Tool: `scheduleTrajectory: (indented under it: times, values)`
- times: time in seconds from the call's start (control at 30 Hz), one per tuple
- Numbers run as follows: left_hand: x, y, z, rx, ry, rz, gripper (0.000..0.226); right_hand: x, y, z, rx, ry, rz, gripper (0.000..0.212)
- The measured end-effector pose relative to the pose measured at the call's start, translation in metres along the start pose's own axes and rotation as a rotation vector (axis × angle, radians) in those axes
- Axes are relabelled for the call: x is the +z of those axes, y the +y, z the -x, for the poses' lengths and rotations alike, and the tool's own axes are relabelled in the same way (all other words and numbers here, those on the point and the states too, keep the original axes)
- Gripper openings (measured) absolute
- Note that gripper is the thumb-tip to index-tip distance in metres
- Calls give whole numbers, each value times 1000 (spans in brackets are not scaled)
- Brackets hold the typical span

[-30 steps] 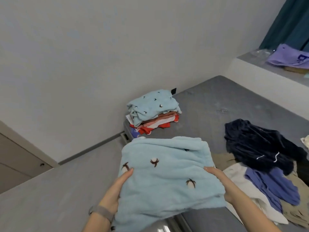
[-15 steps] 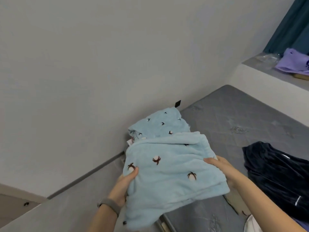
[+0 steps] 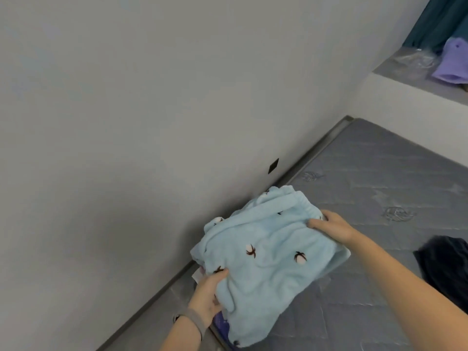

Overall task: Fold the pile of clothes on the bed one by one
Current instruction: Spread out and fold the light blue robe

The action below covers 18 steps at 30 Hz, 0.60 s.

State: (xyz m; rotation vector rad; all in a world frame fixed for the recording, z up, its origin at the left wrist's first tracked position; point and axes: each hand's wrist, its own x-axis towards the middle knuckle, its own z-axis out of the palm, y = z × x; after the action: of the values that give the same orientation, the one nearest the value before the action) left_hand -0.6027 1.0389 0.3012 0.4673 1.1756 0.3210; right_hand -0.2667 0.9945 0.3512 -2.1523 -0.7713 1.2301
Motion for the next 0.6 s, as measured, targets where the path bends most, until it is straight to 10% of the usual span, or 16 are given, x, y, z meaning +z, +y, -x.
scheduleTrajectory:
  times: [0.23,0.33,0.43,0.6]
  values:
    - [13,4,-104,-50,394,-640,67,67,23,-107,124,181,396,64]
    - [32,13,-111,413,596,-894,85,97,30,-110,-19,387,489,73]
    - [41,19,-120,878,490,-1202,97,116,18,-105,-327,483,502,76]
    - [21,10,-163,585,238,-1853,135,122,52,-133,-274,168,831,64]
